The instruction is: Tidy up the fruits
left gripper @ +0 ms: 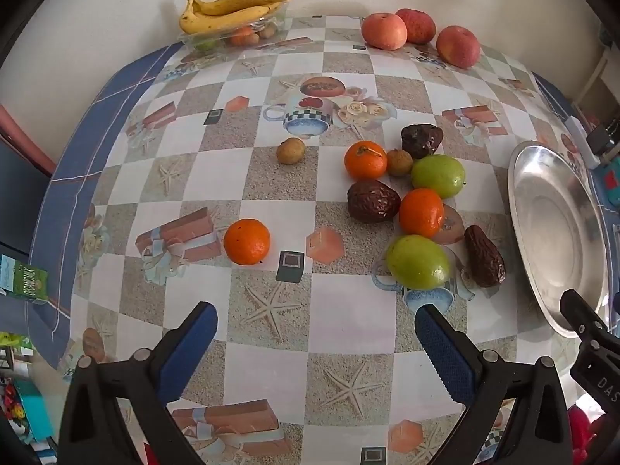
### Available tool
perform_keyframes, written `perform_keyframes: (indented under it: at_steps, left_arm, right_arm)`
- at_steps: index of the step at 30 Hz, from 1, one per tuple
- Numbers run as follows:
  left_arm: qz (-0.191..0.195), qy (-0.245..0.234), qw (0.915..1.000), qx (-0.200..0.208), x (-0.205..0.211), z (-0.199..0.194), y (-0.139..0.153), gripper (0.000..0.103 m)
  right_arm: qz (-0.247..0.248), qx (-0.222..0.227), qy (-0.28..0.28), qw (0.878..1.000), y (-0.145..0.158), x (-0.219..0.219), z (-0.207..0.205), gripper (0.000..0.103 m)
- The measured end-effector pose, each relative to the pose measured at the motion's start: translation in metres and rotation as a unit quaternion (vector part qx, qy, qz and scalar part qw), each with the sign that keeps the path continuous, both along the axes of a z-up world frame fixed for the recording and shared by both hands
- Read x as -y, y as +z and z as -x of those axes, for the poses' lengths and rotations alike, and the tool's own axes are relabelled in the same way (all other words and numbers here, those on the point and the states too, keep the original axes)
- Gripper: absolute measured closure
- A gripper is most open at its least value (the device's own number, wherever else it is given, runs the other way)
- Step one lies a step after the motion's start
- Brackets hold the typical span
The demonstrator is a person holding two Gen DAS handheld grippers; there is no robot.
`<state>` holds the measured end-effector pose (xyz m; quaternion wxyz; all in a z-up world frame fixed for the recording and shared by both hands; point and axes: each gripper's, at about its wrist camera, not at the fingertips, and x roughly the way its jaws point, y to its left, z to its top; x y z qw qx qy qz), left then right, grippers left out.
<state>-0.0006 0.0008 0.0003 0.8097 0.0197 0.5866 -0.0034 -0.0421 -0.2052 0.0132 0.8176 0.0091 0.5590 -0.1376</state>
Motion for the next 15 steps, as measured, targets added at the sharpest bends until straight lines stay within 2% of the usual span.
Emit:
perform_keyframes:
  at_steps: [9,10,15]
  left_arm:
    - [-0.012,-0.018,0.9998,0.002,0.007,0.007,0.002,0.0]
    - [-0.016,-0.023,0.9996,-0.003,0.008,0.003,-0.001,0.0]
    - [-0.017,-0.027,0.9995,-0.002,0.008,0.003,0.0,0.0]
  right_arm:
    - [0.003,0.003,0.009,1.0,0.008,0.005,0.008,0.0]
    - [-0.01,0.017,-0.004,1.0,0.016,0.006,0.011,0.0]
    - [-0.013,0.013,0.002,1.0,0.01,0.006,0.007,0.0]
